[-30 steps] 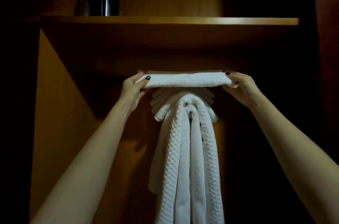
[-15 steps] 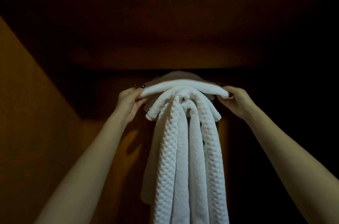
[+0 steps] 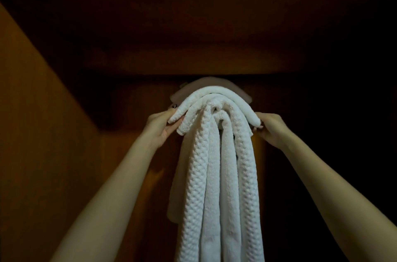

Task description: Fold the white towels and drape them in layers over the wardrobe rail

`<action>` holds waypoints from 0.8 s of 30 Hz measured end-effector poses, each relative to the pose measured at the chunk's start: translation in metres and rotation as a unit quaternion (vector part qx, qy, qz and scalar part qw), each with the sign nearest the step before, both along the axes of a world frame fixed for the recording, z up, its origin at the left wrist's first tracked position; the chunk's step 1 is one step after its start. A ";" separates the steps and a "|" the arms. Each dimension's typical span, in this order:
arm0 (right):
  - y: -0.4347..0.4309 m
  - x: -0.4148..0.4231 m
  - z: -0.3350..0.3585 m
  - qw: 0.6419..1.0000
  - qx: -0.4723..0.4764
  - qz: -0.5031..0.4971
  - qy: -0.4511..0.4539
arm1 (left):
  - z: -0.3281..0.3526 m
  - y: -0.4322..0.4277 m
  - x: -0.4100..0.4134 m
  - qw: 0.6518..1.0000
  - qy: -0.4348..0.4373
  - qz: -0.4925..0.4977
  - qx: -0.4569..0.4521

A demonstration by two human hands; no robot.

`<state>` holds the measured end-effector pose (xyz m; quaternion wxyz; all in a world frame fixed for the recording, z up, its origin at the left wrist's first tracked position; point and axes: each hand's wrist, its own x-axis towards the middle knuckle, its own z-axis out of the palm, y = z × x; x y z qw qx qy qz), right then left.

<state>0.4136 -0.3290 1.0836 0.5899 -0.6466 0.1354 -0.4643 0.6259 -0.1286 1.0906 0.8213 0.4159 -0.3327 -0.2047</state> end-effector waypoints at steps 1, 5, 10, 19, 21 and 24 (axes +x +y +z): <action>0.000 0.002 -0.003 0.999 -0.030 -0.036 0.021 | -0.003 0.000 0.001 0.999 -0.030 0.022 0.032; 0.012 -0.003 0.006 0.948 -0.228 -0.210 0.071 | -0.001 0.006 0.014 0.914 -0.293 0.249 0.132; 0.037 -0.006 0.037 0.939 -0.304 -0.128 0.097 | 0.037 0.007 -0.015 0.855 -0.450 0.239 0.092; 0.051 -0.003 0.018 0.930 -0.311 -0.101 0.167 | 0.021 -0.001 -0.043 0.898 -0.403 0.100 0.144; 0.061 -0.014 0.021 0.927 -0.305 -0.091 0.196 | 0.026 0.007 -0.054 0.887 -0.423 0.083 0.165; 0.080 -0.038 0.020 0.913 -0.310 -0.125 0.233 | 0.028 0.022 -0.069 0.877 -0.439 0.103 0.164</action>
